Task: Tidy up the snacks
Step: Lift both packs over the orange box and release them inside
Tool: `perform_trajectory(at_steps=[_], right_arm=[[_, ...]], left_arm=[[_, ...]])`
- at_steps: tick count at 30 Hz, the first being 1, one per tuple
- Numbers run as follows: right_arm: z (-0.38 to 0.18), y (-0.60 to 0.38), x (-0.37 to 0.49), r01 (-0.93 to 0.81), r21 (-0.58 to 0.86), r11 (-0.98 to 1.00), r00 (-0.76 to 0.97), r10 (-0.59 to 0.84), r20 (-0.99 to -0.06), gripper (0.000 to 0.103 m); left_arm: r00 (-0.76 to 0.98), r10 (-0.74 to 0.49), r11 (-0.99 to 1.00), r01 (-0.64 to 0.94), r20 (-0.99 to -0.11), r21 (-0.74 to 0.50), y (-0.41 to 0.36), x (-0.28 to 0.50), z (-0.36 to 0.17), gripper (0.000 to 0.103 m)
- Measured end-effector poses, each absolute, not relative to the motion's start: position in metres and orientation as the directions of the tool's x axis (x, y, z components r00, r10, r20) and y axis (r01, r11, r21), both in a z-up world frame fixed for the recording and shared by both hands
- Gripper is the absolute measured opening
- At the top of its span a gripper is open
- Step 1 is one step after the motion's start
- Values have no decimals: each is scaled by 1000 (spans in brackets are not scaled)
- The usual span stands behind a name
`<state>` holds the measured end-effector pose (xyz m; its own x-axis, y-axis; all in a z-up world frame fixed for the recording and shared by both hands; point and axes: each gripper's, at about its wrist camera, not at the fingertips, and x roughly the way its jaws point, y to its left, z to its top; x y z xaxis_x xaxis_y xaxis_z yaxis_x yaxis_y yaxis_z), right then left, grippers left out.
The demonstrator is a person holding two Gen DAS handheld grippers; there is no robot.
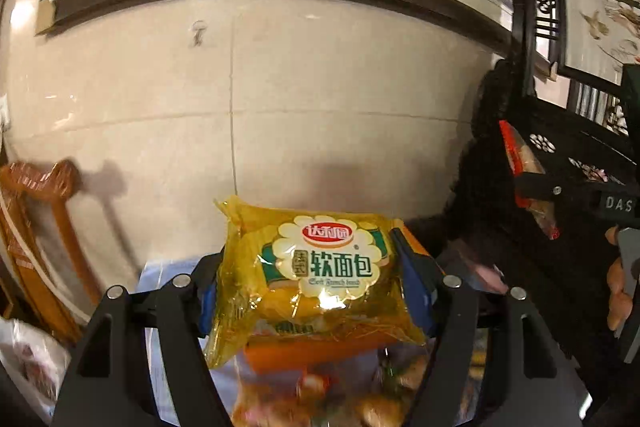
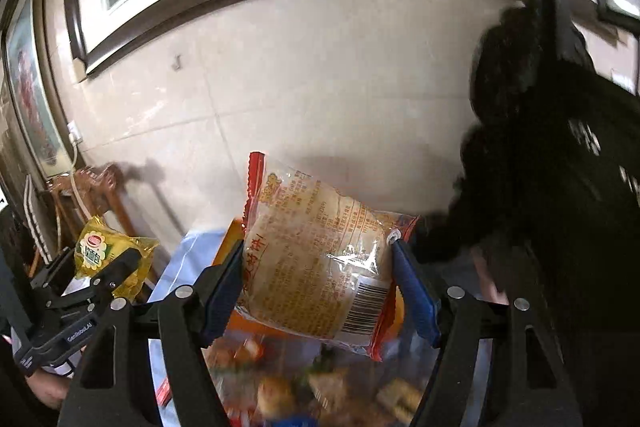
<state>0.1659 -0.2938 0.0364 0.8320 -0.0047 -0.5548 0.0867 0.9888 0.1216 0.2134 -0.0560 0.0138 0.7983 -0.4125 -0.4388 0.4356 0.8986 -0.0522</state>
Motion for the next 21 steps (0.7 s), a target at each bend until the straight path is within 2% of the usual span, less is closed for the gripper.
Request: perform_trajectory(at_steps=[2,4,5,7,13,17,21], right_arm=[[38,-297,189,84,116,990,829,-5,-559,72],[31,-300,221,59,118,991,814,20,-580,75],[26,-302,230,67,102,993,810,6,-587,83],[9,-304,245,83,49,995,784,-35,-620,90],[-45,-297,230,83,-3,997,726,-63,-684,91],[-91,-289,190,105,37,994,671,-43,-740,91],[-137,-280,142,127,86,988,599,-8,-800,91]], left_arm=[[805,-395,905,424,-443,-36,-69,242,15,70],[803,-375,912,408,-463,-32,-78,270,7,75],[803,-363,919,394,-473,-36,-79,282,0,77],[793,-325,934,356,-515,-41,-79,302,-14,92],[766,-259,949,314,-588,-10,-48,298,-64,94],[750,-248,956,291,-613,-31,-1,265,-92,94],[731,-197,960,279,-654,22,38,221,-128,95]])
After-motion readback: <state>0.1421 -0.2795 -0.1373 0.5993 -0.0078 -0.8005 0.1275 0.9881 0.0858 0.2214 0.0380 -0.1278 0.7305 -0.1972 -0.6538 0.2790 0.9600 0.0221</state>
